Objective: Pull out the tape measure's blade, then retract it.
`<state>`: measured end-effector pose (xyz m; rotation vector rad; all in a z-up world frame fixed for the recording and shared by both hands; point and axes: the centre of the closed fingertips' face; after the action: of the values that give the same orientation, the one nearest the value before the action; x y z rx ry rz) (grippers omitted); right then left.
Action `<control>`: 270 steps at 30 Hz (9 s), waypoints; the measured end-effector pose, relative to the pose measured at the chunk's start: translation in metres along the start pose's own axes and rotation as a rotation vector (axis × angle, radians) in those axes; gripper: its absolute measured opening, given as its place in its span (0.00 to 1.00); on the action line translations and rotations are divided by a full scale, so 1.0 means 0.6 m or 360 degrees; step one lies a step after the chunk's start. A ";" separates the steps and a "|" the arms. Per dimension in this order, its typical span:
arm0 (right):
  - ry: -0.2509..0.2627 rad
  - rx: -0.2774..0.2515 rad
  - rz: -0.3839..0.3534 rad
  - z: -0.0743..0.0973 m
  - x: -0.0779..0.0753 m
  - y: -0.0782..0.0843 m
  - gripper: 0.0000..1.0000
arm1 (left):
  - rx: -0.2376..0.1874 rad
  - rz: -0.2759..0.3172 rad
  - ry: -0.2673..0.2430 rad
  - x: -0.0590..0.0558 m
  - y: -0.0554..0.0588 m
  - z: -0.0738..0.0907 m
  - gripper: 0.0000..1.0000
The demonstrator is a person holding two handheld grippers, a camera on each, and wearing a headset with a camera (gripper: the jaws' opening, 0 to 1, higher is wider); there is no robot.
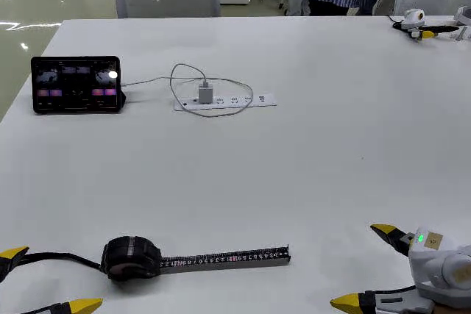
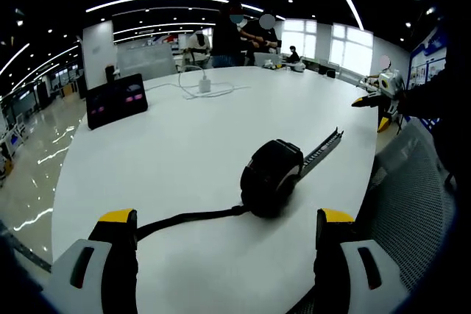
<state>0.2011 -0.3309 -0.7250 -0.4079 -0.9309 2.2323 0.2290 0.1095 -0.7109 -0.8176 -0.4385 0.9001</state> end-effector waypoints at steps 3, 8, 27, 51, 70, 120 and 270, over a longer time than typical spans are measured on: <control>-0.0008 0.0002 -0.0009 0.002 0.004 0.002 0.99 | -0.0023 0.0004 0.0007 -0.002 -0.005 0.006 0.99; -0.0022 0.0049 0.0010 0.001 0.012 0.013 0.99 | -0.0025 0.0006 0.0001 -0.002 -0.007 0.009 0.99; -0.0014 0.0059 0.0024 0.008 -0.001 0.010 0.99 | 0.0035 0.0058 0.0023 -0.034 -0.024 0.003 0.99; -0.0154 0.0178 0.0219 -0.020 0.010 -0.022 0.99 | 0.0091 0.0211 0.0057 -0.111 -0.069 -0.045 0.99; -0.0355 0.0361 0.0388 -0.059 0.037 -0.066 0.99 | -0.0021 0.0283 -0.0183 -0.097 -0.080 -0.091 0.99; -0.0615 0.0650 0.0856 -0.169 0.053 -0.053 0.39 | -0.0156 0.0292 -0.0325 -0.081 -0.080 -0.137 0.99; -0.0551 0.0844 0.0729 -0.209 0.095 -0.071 0.10 | 0.0078 0.0521 -0.0398 -0.071 -0.037 -0.149 0.61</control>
<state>0.2436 -0.2062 -0.7834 0.0213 -0.3865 2.9134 0.2738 0.0274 -0.7500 -0.7461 -0.5060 1.3210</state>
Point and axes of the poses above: the centre of the closed fingertips' face, and the gripper's own axes: z roughly backward along the fingers, x roughly to its left, y roughly out of its underside, and after that the axes turned 5 degrees about x, right-handed
